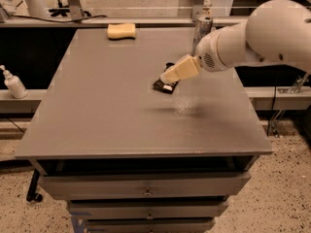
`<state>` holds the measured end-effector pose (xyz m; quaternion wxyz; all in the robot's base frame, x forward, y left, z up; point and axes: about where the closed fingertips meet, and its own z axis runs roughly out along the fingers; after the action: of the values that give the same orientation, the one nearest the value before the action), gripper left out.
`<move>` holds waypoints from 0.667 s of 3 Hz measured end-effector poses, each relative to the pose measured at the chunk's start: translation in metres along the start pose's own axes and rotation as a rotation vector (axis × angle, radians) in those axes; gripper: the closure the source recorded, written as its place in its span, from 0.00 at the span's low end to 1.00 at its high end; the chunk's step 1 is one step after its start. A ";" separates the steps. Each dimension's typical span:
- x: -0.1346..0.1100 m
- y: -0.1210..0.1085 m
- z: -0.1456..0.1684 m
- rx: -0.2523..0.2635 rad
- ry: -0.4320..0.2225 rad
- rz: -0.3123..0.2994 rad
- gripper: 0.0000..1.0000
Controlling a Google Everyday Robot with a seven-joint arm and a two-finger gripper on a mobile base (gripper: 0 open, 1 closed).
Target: Move rxbar chocolate near redbull can
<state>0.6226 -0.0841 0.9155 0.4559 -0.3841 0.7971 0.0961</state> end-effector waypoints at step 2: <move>0.022 -0.003 0.043 -0.036 0.051 0.043 0.00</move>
Offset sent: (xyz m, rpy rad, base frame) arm 0.0359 0.0071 -0.0657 0.0077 0.1219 -0.0122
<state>0.6464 -0.0767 0.8742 0.4264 -0.3775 0.8146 0.1102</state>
